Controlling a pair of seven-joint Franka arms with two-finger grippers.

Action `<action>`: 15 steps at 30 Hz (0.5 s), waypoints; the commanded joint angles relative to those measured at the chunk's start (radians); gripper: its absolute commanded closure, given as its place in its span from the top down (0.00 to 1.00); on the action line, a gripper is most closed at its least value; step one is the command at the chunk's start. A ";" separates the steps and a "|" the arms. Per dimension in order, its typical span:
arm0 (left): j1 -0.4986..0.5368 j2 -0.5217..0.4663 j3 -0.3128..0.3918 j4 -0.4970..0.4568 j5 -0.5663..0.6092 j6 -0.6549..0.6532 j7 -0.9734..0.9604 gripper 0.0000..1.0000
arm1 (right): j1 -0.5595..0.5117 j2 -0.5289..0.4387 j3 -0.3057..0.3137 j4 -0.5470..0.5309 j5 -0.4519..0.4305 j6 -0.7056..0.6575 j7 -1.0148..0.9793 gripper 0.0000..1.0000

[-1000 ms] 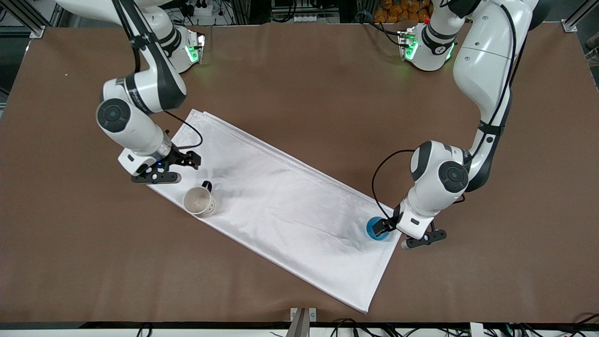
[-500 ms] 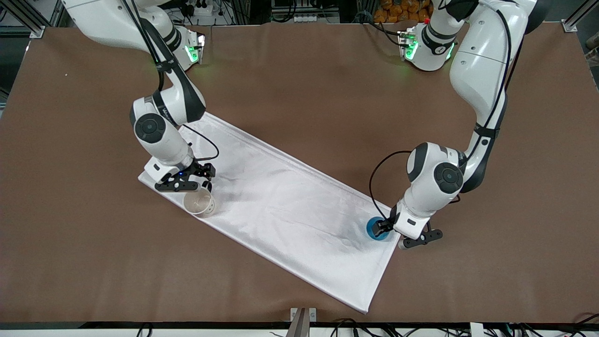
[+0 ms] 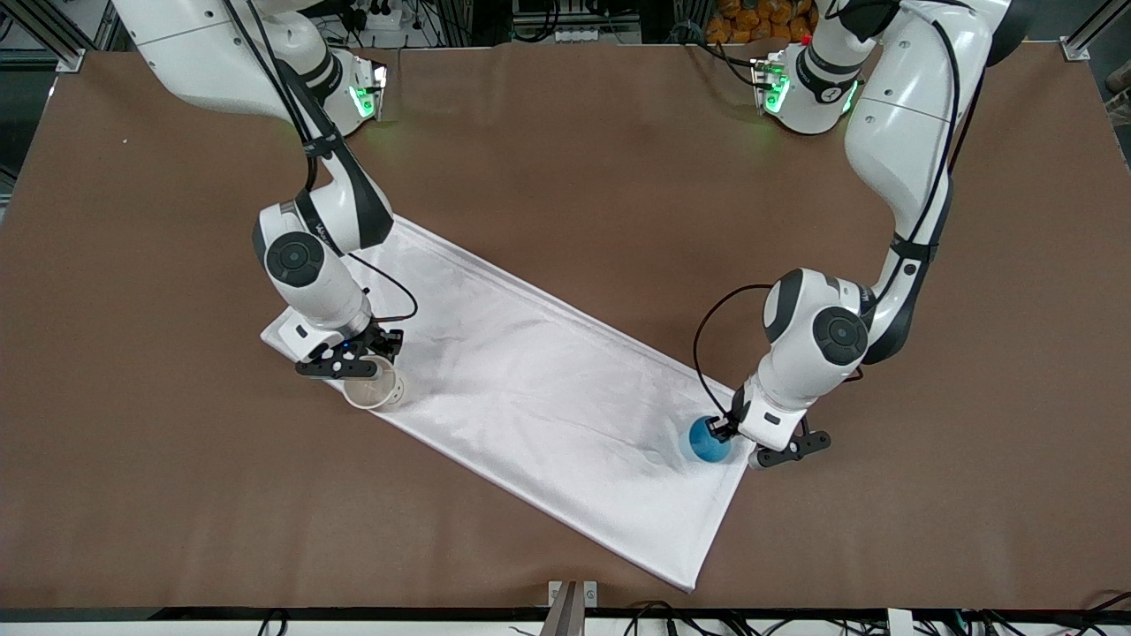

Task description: Place blue cup into white mug on table

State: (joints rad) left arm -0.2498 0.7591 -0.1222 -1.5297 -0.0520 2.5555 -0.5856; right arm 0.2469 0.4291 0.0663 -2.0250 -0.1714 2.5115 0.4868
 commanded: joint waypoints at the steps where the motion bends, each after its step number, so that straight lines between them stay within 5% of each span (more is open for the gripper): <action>1: -0.002 -0.001 0.013 0.072 -0.012 0.005 -0.022 0.00 | -0.003 0.022 0.004 0.034 -0.016 -0.007 0.050 0.08; 3: 0.003 -0.012 0.015 0.095 -0.012 0.005 -0.025 0.00 | 0.000 0.022 0.004 0.035 -0.017 -0.013 0.050 0.00; 9: 0.014 -0.073 0.036 0.102 -0.008 -0.001 -0.019 0.00 | 0.025 -0.009 0.009 0.051 -0.016 -0.036 0.082 0.00; 15: 0.015 -0.073 0.044 0.095 0.012 -0.001 -0.014 0.00 | 0.078 -0.013 0.062 0.205 -0.016 -0.264 0.157 0.00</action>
State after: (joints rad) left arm -0.2296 0.6986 -0.0864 -1.4152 -0.0519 2.5582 -0.5948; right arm 0.2801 0.4287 0.0859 -1.9493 -0.1715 2.4288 0.5555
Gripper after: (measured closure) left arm 0.960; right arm 0.811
